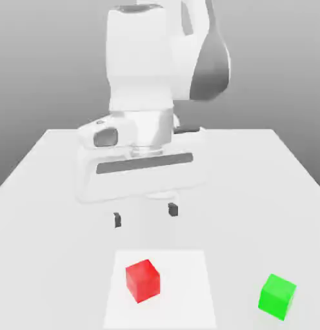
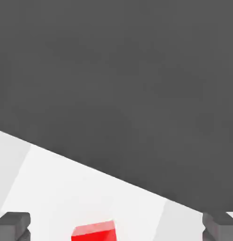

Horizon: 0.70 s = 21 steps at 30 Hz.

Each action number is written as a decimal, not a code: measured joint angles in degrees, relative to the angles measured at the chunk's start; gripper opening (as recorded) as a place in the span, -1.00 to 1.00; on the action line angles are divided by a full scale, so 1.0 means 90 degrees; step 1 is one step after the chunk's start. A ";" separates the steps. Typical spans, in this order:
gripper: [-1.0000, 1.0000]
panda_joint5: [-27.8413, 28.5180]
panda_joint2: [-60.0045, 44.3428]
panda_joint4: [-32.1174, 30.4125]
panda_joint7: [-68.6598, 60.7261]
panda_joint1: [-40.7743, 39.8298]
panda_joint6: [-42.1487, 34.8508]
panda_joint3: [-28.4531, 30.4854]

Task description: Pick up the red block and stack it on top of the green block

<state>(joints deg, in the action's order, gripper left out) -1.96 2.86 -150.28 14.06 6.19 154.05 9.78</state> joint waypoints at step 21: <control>-1.00 -0.0071 -0.1139 -0.0304 -0.0636 -0.0355 0.0695 -0.0307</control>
<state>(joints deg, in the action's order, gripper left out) -2.60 -7.39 -153.01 8.34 2.99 160.30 7.02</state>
